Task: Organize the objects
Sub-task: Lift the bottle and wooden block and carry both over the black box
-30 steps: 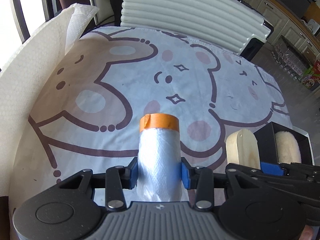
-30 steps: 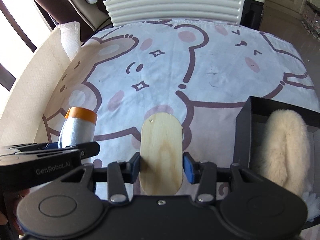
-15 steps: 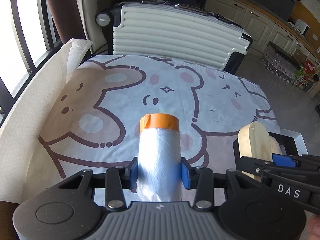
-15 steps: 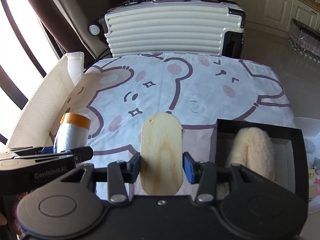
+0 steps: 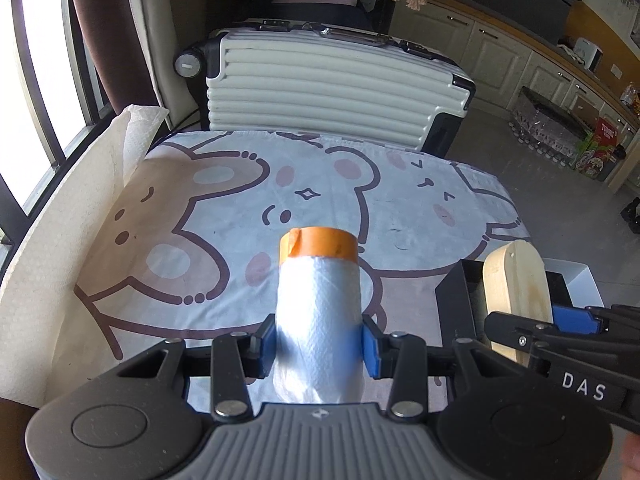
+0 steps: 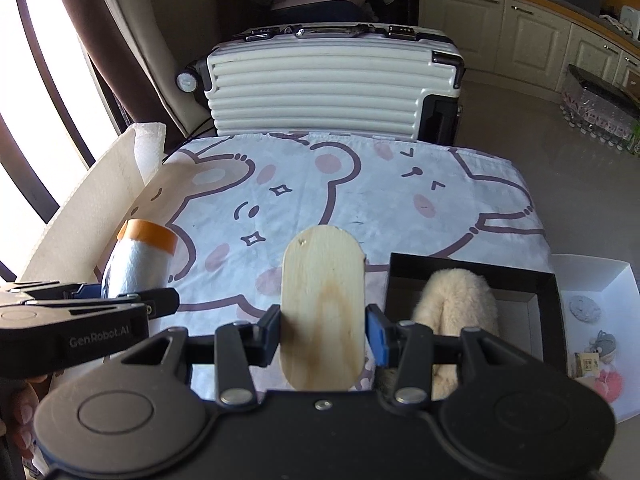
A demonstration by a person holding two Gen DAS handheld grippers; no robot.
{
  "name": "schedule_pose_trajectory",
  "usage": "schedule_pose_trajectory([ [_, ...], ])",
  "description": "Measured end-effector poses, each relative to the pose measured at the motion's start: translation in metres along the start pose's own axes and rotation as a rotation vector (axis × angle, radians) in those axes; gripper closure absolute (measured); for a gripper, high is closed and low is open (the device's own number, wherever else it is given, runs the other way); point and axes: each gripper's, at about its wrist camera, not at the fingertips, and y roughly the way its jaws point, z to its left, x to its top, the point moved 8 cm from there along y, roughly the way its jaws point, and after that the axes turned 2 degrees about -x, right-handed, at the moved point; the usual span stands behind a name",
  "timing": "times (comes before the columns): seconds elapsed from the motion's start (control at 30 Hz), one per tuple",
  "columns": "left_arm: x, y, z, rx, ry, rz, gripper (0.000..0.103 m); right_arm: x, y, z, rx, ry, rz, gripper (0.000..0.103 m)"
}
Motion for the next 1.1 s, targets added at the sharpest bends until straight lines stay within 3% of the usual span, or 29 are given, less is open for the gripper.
schedule_pose_trajectory([
  [1.1,-0.006,0.037,-0.140,-0.199,0.096,0.036,0.060,-0.026,-0.026,-0.151,-0.186,0.158,-0.042,0.058],
])
